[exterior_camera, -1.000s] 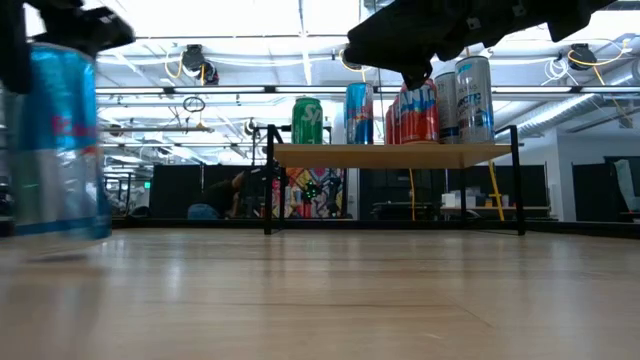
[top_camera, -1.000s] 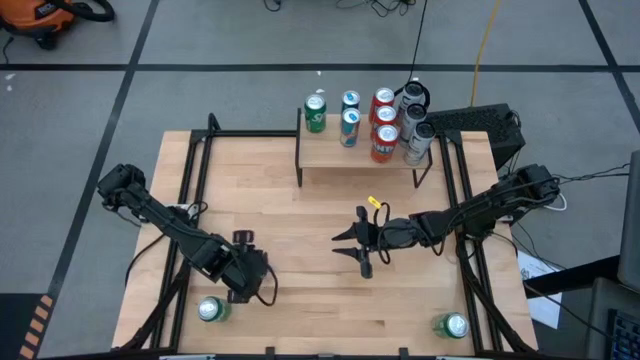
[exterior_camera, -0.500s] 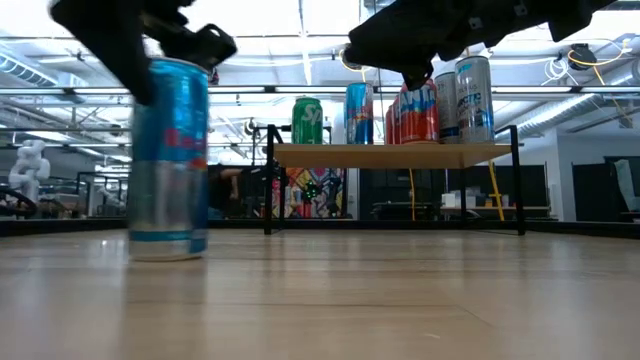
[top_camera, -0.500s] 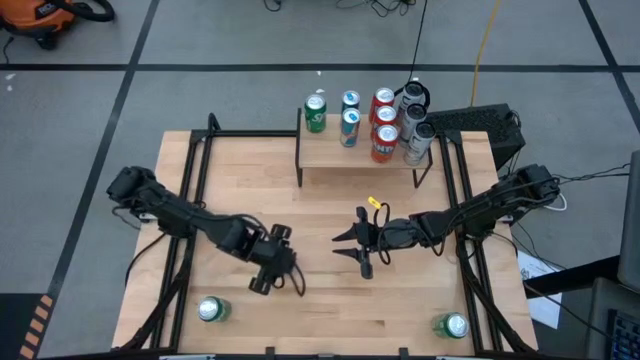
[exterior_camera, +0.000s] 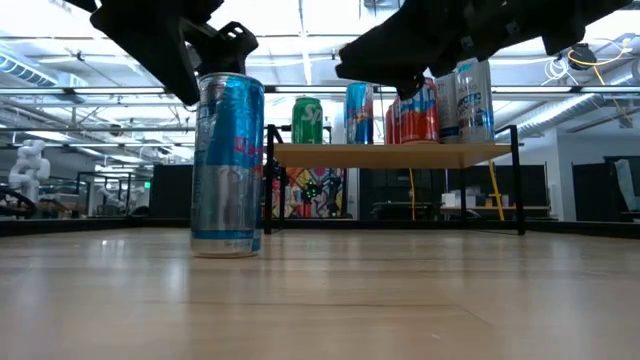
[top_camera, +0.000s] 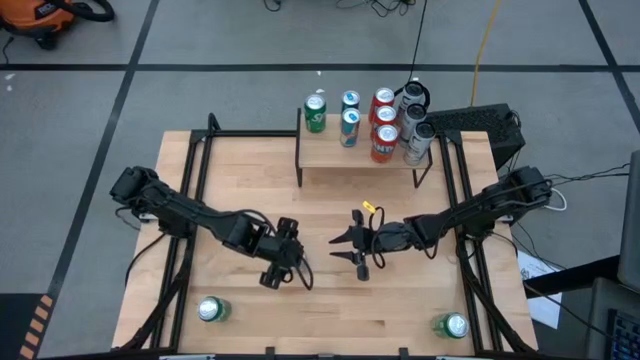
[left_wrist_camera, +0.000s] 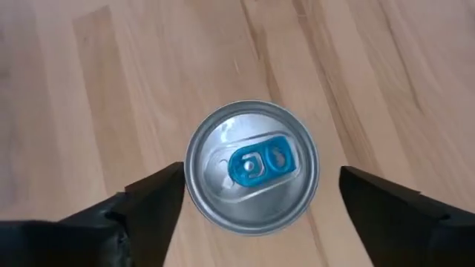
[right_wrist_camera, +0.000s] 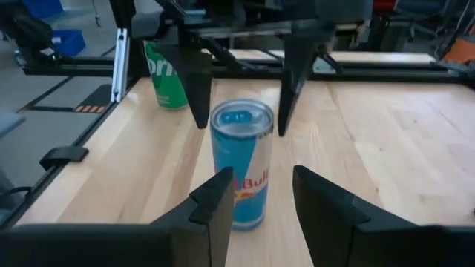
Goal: Place canned beverage on shelf
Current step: Put the blue soda can on the shelf aligned with the other blue soda cans
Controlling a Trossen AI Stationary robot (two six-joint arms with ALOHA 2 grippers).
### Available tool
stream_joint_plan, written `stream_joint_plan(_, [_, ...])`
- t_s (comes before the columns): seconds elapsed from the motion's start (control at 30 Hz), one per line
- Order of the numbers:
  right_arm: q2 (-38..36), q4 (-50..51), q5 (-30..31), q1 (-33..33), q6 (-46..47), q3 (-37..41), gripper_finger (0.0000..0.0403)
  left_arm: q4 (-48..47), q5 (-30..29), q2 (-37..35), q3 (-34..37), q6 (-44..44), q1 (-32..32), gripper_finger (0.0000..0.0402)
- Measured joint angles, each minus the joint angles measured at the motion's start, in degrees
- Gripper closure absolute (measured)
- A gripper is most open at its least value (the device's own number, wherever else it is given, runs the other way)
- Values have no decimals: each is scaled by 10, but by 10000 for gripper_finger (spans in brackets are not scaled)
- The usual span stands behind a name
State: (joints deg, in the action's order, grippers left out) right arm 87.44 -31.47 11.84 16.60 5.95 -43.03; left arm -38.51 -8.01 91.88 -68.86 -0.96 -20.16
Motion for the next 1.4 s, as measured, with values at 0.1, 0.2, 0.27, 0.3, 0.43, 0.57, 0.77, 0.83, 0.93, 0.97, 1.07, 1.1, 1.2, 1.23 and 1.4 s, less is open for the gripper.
stream_joint_plan(0.1, [9, -26, -1, 0, -11, 0, 272, -14, 0, 0, 0, 19, 0, 34])
stream_joint_plan(0.2, [11, -49, -1, 0, -16, 0, 262, -56, -9, -1, 0, 52, -1, 28])
stream_joint_plan(0.27, [12, -63, -1, 0, -15, -1, 243, -91, -28, -1, 0, 74, 0, 28])
stream_joint_plan(0.3, [12, -64, -1, 0, -15, -3, 230, -106, -41, -1, 0, 84, 0, 28])
stream_joint_plan(0.43, [22, -53, -19, -15, -8, -26, 167, -141, -93, -1, 0, 130, 0, 27])
stream_joint_plan(0.57, [52, -9, -65, -31, -3, -80, 104, -121, -116, -2, 15, 165, -3, 27])
stream_joint_plan(0.77, [117, 108, -102, -44, -28, -182, 63, -100, -163, -4, 51, 217, -41, 27])
stream_joint_plan(0.83, [139, 126, -125, -48, -36, -212, 61, -79, -167, -13, 65, 235, -57, 27])
stream_joint_plan(0.93, [169, 148, -151, -55, -41, -248, 61, -71, -179, -23, 78, 267, -78, 27])
stream_joint_plan(0.97, [177, 153, -152, -57, -44, -258, 61, -74, -186, -27, 83, 277, -85, 27])
stream_joint_plan(1.07, [195, 185, -151, -66, -63, -285, 61, -72, -207, -41, 95, 302, -103, 27])
stream_joint_plan(1.1, [201, 192, -151, -69, -66, -293, 61, -73, -211, -46, 101, 308, -108, 27])
stream_joint_plan(1.2, [216, 214, -167, -77, -68, -310, 61, -76, -223, -55, 113, 330, -116, 27])
stream_joint_plan(1.23, [220, 217, -185, -80, -68, -314, 61, -81, -226, -58, 114, 335, -119, 27])
stream_joint_plan(1.4, [230, 220, -244, -85, -67, -316, 62, -85, -239, -58, 115, 335, -120, 27])
